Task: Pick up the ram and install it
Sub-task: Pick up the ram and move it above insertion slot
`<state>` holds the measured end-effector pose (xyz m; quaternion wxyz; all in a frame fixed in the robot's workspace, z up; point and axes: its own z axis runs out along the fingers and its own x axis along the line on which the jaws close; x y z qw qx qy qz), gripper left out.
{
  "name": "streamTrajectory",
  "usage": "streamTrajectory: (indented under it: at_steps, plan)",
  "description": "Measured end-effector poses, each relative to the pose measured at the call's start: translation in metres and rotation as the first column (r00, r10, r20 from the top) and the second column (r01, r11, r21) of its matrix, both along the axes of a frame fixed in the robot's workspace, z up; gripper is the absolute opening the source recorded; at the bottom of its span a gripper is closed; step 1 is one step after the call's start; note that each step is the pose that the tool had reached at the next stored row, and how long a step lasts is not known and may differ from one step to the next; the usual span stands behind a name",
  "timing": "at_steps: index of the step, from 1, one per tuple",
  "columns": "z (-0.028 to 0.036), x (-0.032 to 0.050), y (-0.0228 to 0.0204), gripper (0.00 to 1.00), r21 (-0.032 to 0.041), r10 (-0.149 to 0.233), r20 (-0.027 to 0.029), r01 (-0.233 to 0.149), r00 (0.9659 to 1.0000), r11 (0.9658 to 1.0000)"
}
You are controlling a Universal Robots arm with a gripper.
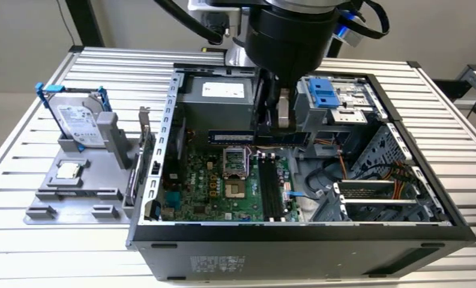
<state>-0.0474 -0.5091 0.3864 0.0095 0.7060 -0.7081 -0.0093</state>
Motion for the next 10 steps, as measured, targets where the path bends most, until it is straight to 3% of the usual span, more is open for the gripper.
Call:
streamTrajectory:
  at_steps: [10]
  plan:
    - [0.0,0.0158,0.0,0.0,0.0,0.0,-0.0009,0.0,1.0,1.0]
